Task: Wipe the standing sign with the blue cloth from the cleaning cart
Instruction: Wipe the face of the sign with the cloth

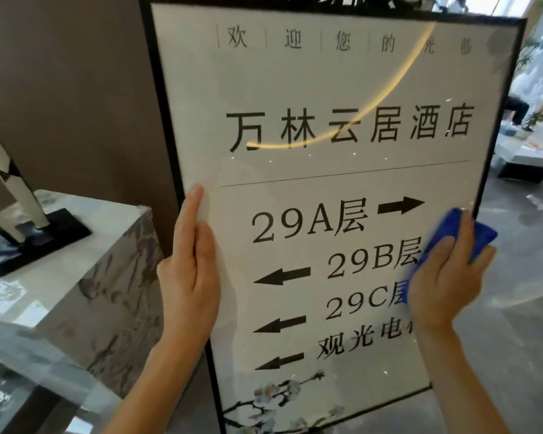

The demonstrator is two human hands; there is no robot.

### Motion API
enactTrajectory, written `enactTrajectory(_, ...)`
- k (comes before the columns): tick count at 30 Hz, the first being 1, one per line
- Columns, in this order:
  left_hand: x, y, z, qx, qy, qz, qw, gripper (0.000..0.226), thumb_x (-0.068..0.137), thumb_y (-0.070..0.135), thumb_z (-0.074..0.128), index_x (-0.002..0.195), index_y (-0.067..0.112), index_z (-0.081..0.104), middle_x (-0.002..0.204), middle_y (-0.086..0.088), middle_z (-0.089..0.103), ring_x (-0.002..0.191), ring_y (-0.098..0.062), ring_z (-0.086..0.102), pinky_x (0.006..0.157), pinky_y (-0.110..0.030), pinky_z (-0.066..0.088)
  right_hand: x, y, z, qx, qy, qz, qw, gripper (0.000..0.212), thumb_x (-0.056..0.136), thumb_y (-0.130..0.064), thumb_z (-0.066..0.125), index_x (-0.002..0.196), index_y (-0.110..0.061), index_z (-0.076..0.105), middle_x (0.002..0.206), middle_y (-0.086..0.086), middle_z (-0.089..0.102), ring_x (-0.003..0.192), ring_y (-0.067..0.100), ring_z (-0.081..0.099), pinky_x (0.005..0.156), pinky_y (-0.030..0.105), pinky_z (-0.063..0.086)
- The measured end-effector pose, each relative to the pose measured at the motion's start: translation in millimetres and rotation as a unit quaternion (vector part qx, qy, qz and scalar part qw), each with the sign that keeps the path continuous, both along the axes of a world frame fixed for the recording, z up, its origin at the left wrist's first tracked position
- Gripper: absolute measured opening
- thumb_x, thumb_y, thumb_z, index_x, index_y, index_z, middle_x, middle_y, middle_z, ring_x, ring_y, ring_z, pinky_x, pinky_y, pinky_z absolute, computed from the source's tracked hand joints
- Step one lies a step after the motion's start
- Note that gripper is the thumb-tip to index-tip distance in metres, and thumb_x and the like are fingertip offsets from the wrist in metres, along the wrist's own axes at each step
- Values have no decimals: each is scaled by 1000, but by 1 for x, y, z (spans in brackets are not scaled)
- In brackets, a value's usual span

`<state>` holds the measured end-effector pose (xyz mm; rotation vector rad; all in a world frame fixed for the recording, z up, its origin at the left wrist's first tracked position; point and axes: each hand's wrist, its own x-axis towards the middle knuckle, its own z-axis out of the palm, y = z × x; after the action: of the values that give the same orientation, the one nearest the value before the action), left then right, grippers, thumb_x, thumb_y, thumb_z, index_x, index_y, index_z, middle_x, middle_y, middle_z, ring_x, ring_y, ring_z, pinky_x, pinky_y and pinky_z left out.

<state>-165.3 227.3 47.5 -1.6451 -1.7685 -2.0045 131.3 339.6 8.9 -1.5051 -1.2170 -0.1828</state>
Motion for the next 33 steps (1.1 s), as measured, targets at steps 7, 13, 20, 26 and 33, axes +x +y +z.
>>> enactTrajectory(7,0,1,-2,10,6,-3,1000,45,105,37,31,137,69,27,60,-7,54,45,-15,47,38,-9,31,-125,-75,-41,49,-41,123,990,41,109,-34,31,143,-15,46,99,6,51,75,6,39,55,25,45)
enactTrajectory(13,-2,4,-7,3,1,2,1000,47,106,36,31,137,70,26,70,16,63,58,-15,55,46,-7,40,-191,-148,-88,15,-255,228,940,73,90,-33,63,155,-32,30,79,7,60,60,23,61,56,35,57)
enactTrajectory(20,-3,9,-11,-4,10,16,1000,40,106,48,28,142,64,26,76,37,58,54,7,50,48,-7,40,-183,-177,-120,-113,-257,306,910,23,93,-57,55,86,-37,63,58,-8,53,55,8,59,57,22,55)
enactTrajectory(26,-5,13,-15,17,-5,-7,1000,42,105,49,29,147,54,28,111,43,59,67,16,54,57,1,42,-87,-156,-166,-291,-274,341,851,30,85,-74,46,79,-54,67,63,-24,56,56,-9,54,53,9,49)
enactTrajectory(33,-11,13,-23,13,-10,11,1000,44,103,57,27,147,58,27,138,2,60,75,13,57,64,0,42,39,-105,-160,-288,-261,172,905,35,75,-51,80,106,-39,69,90,2,68,68,23,70,63,29,58)
